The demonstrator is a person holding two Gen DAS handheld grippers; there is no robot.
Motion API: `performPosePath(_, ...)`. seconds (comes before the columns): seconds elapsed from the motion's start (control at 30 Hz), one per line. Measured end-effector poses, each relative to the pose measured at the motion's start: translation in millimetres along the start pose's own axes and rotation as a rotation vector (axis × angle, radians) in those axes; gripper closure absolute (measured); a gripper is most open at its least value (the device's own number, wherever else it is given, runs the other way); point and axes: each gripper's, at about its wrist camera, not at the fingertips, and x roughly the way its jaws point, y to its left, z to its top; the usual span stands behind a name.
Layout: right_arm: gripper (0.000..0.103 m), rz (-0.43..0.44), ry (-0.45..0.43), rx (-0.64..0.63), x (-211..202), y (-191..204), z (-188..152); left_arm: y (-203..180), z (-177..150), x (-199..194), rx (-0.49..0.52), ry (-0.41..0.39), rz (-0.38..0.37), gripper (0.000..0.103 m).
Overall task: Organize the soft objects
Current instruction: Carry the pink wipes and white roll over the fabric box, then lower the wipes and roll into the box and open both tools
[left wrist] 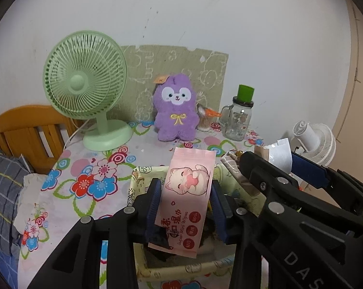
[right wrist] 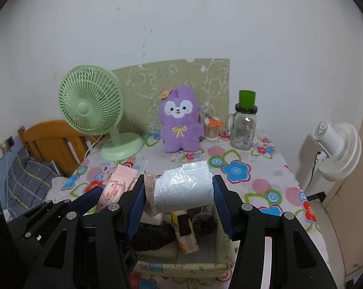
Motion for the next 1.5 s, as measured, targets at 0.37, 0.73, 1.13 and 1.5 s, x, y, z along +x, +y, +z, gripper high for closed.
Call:
performPosePath(0.37, 0.047, 0.02, 0.054, -0.012, 35, 4, -7, 11, -7, 27, -0.004, 0.063, 0.013, 0.021)
performPosePath(0.73, 0.043, 0.016, 0.087, -0.027, 52, 7, -11, 15, -12, 36, 0.021, 0.106, 0.006, 0.01)
performPosePath(1.13, 0.016, 0.032, 0.168, 0.0, 62, 9, -21, 15, -17, 32, 0.04, 0.097, 0.02, 0.007)
performPosePath(1.5, 0.012, 0.01, 0.128, 0.015, 27, 4, -18, 7, -17, 5, 0.036, 0.061, 0.026, 0.003)
